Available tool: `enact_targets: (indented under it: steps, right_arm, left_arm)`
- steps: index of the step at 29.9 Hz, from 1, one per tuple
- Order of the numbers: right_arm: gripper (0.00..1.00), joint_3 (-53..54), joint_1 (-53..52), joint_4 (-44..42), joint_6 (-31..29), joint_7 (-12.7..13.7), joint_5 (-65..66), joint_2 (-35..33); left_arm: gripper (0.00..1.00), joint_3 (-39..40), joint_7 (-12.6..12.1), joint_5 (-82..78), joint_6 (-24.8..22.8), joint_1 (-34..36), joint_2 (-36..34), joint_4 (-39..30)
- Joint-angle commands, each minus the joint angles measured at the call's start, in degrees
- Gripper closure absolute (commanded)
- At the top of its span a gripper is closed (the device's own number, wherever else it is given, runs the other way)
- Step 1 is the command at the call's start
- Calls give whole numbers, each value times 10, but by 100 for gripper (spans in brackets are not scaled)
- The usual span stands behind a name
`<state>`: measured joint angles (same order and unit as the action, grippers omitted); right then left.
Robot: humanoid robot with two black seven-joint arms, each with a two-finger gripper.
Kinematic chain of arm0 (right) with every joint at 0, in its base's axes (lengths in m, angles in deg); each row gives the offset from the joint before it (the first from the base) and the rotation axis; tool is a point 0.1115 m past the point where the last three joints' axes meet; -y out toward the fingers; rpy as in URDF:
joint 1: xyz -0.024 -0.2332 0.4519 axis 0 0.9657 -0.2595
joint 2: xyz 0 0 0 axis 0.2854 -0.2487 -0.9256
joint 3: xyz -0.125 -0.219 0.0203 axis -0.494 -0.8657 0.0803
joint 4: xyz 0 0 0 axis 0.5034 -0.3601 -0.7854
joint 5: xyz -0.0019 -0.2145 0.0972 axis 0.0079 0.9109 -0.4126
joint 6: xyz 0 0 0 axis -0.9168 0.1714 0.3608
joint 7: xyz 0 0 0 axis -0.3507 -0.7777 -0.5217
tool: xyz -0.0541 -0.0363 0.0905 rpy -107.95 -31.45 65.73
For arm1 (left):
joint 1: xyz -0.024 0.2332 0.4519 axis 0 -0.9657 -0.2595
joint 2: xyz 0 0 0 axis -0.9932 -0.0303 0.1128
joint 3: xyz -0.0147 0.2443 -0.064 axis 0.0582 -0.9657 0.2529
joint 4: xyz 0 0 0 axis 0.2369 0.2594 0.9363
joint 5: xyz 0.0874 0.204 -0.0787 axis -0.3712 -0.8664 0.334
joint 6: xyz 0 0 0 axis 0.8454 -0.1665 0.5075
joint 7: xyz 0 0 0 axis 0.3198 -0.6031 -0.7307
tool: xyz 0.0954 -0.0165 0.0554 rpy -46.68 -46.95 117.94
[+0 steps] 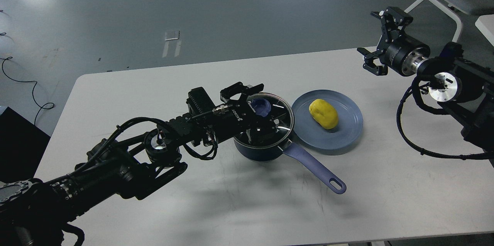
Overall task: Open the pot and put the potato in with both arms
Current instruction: 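Move the left gripper down onto the blue knob of the glass lid, then close the left gripper on the lid knob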
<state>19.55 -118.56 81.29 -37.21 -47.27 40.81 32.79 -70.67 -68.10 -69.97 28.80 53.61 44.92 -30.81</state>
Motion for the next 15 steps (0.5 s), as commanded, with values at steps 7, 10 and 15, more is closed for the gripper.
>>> enact_targets:
  steps: [7,10,15]
  right_arm:
    - [0,0,0,1,-1,0,0,0]
    - [0,0,1,1,-1,0,0,-1]
    - [0,0,4,1,-1,0,0,-1]
  left_arm:
    - [1,0,0,0,1,-16,5,10]
    - [1,0,3,0,1,-16,6,14]
    - [1,-1,4,3,0,-16,11,19]
